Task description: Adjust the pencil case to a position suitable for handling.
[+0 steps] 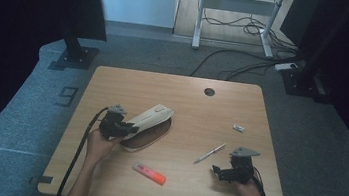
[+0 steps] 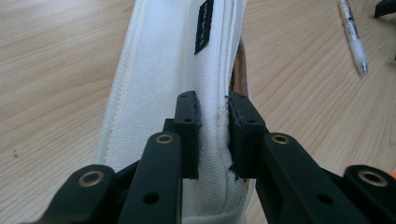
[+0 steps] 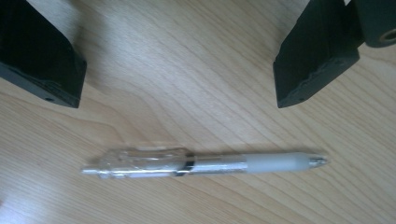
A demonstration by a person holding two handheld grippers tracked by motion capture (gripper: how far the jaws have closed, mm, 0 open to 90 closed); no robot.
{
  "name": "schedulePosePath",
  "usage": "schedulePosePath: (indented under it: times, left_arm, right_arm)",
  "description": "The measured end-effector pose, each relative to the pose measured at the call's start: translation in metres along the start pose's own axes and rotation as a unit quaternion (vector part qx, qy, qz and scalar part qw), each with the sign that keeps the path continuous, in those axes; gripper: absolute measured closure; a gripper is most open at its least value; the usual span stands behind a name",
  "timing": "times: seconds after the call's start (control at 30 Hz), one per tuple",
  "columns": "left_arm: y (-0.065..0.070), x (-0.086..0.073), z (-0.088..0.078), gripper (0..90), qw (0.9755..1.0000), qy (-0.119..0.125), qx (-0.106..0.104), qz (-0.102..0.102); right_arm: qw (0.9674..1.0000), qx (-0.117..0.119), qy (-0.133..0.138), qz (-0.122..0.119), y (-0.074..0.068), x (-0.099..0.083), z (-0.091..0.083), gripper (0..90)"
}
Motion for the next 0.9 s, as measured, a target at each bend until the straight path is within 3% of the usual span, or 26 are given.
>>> schedulePosePath:
  times: [0.37, 0.6, 0.9]
  left_arm:
    - [-0.003, -0.001, 0.000, 74.6, 0.9994, 0.004, -0.027, -0.023]
    - [-0.003, -0.001, 0.000, 74.9, 0.9993, 0.005, -0.027, -0.025]
    - [-0.003, -0.001, 0.000, 75.1, 0.9996, 0.004, -0.023, -0.016]
  right_arm:
    - [0.9998, -0.017, 0.012, 0.006, 0.021, 0.015, -0.015, 1.2]
    - [0.9990, -0.034, 0.029, -0.003, 0.036, 0.027, -0.017, 0.0]
    - [0.9986, -0.041, 0.030, 0.012, 0.055, 0.034, -0.014, 0.0]
Point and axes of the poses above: each handheld gripper's, and its own axes: z roughly forward along the jaws, x roughly out of its top, y roughly to its right, the point moved 9 cm from there along z, roughly forward along the jaws, and after that the axes turned 3 degrees about -z, right-handed, at the moved point
